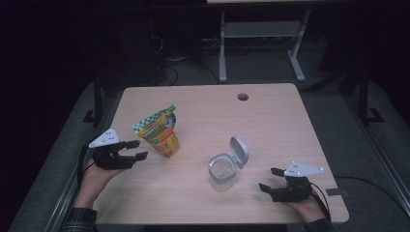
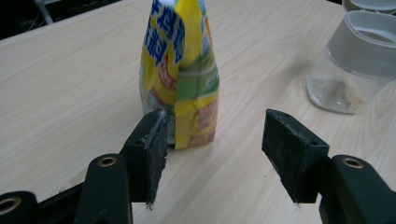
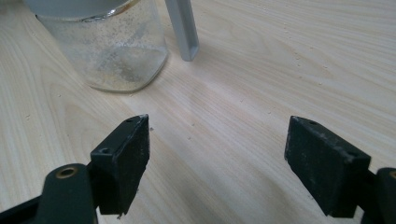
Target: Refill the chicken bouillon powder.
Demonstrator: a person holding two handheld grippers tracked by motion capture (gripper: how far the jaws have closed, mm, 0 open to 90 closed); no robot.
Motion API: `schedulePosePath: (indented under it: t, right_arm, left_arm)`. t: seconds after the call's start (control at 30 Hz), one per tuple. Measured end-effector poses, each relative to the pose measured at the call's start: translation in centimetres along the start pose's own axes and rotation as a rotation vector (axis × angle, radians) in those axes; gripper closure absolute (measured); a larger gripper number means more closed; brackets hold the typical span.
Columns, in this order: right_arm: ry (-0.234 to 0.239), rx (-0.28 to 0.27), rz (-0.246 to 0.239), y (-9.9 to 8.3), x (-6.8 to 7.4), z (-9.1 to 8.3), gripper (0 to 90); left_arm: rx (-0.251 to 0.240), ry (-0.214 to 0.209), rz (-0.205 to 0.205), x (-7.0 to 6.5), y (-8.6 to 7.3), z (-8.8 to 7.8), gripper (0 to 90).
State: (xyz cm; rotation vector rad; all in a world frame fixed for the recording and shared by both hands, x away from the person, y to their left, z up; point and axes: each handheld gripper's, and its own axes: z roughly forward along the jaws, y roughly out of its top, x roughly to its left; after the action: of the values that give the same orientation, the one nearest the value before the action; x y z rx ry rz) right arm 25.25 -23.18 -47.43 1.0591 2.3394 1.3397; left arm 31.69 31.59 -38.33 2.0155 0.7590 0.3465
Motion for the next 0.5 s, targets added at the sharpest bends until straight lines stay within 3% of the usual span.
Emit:
schedulePosePath:
  t: [0.5]
  right_arm:
    - [0.000,0.008,0.005,0.0,0.0,0.2,21.5]
  left_arm:
    - [-0.014,0.003,0.027,0.9,2.3,1.3,38.9]
